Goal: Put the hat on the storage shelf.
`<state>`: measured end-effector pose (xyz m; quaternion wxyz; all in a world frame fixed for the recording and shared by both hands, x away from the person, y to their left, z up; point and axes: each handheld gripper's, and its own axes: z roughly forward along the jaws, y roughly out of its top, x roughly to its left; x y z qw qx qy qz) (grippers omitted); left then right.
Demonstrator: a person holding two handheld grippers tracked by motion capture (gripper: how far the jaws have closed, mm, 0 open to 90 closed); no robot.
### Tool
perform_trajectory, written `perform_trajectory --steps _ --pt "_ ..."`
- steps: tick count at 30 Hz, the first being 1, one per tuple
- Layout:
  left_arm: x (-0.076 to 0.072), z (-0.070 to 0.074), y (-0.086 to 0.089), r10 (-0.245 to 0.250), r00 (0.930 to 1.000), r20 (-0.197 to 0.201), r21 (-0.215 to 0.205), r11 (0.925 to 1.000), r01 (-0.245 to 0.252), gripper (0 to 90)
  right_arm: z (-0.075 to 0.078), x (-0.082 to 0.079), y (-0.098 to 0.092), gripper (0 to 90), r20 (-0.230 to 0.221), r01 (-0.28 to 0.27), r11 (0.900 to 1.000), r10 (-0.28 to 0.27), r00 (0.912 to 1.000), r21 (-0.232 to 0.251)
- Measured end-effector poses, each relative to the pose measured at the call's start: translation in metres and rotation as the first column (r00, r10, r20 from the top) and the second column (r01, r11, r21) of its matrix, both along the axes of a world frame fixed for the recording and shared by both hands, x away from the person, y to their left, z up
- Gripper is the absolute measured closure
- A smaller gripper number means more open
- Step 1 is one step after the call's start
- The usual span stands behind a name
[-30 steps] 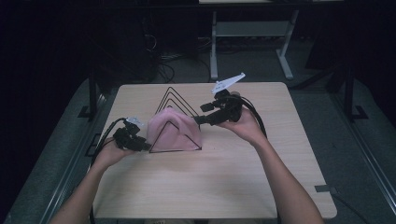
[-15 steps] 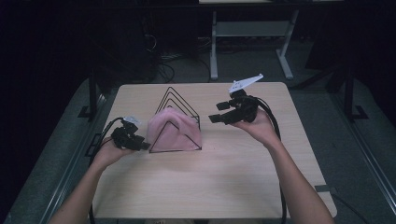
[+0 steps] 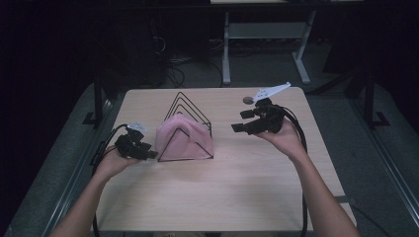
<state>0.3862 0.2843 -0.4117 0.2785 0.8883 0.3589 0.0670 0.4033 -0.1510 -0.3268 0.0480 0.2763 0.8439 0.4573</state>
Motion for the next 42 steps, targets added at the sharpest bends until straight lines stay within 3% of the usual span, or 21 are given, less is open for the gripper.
perform_trajectory --steps 19,42 --pt "-0.002 0.006 0.001 0.029 0.9996 0.005 -0.024 0.9993 -0.029 42.2 -0.015 -0.012 -0.039 28.3 -0.027 0.078 0.997 -0.079 0.9965 -0.011" --pt "-0.016 0.007 0.003 0.024 0.9996 0.013 -0.033 0.9992 -0.023 37.6 -0.042 -0.037 -0.088 27.4 -0.084 0.177 0.984 -0.178 0.9805 -0.013"
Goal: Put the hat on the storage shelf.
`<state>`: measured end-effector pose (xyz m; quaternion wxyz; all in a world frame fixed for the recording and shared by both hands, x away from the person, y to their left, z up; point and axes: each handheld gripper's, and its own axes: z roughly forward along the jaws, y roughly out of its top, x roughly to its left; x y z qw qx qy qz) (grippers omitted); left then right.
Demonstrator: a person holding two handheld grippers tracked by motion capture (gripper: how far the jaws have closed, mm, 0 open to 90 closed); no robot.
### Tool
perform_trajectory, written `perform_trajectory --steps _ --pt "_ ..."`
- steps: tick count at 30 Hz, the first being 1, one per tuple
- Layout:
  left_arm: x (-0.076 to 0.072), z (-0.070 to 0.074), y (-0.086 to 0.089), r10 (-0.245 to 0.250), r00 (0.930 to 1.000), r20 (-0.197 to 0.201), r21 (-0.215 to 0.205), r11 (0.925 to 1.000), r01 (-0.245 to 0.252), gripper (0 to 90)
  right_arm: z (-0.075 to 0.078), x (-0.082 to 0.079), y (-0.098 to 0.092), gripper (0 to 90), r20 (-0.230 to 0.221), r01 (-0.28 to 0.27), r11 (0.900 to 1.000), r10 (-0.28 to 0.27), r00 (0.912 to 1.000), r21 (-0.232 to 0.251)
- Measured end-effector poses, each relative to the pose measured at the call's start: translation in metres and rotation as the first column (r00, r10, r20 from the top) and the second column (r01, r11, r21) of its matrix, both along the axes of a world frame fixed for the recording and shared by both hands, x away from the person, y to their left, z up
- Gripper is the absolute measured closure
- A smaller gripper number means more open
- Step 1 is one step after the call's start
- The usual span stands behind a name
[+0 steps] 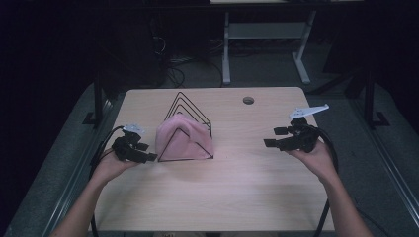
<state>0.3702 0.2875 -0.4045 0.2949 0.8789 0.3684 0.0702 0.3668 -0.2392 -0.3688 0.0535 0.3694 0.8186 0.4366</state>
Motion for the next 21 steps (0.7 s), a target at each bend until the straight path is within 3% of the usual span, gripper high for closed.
perform_trajectory --steps 10,21 --pt "-0.009 0.002 0.003 0.007 1.0000 0.002 -0.005 1.0000 -0.007 33.6 -0.015 -0.019 -0.023 26.0 -0.022 0.054 0.998 -0.054 0.9983 0.019" --pt "-0.022 0.003 0.003 0.007 0.9997 0.021 -0.018 0.9998 -0.007 31.3 -0.030 -0.042 -0.044 24.9 -0.026 0.102 0.995 -0.102 0.9944 0.008"
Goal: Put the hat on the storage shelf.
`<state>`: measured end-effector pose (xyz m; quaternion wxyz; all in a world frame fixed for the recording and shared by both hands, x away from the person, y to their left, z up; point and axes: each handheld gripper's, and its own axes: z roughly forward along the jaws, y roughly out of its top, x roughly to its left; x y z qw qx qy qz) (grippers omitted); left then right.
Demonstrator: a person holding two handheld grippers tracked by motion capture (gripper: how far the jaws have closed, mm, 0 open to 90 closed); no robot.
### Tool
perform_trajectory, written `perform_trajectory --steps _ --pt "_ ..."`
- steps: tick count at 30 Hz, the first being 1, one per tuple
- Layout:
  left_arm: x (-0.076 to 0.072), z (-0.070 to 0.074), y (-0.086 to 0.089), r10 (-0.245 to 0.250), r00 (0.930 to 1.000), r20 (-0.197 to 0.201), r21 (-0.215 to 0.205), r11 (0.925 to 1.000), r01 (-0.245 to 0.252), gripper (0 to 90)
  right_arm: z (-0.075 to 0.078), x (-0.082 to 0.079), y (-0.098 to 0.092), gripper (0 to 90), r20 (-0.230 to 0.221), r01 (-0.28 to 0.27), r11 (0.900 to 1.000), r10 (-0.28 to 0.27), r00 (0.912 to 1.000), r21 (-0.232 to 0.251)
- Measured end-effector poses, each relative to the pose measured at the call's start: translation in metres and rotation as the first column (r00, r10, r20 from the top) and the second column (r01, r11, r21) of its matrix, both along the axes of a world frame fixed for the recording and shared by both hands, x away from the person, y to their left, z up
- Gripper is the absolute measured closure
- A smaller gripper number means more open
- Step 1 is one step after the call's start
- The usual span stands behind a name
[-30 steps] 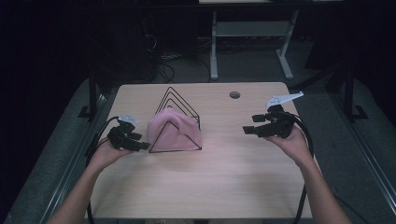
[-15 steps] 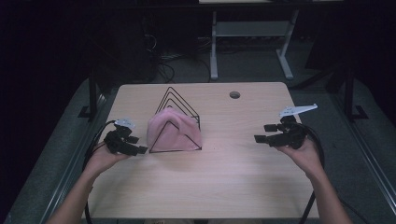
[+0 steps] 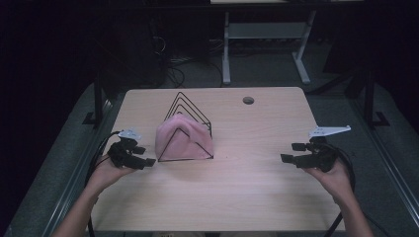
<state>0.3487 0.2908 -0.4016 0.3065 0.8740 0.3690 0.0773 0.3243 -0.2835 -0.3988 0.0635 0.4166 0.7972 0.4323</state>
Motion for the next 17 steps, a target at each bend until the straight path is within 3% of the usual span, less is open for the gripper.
perform_trajectory --steps 12,15,16,17 --pt "-0.016 -0.008 0.007 0.030 0.9995 0.014 -0.017 0.9994 -0.030 30.7 -0.018 -0.033 -0.009 23.6 0.032 0.038 0.999 -0.039 0.9988 0.005" --pt "-0.032 -0.012 0.007 0.066 0.9967 0.046 -0.026 0.9975 -0.065 30.5 -0.020 -0.051 -0.006 22.0 0.054 0.073 0.997 -0.073 0.9959 0.003" --pt "-0.036 -0.013 0.006 0.074 0.9958 0.054 -0.027 0.9970 -0.073 30.5 -0.019 -0.066 -0.004 21.3 0.100 0.115 0.993 -0.117 0.9880 0.032" --pt "-0.041 -0.015 0.006 0.079 0.9950 0.062 -0.036 0.9964 -0.077 30.5 -0.023 -0.080 -0.002 21.3 0.126 0.119 0.990 -0.129 0.9837 0.081"
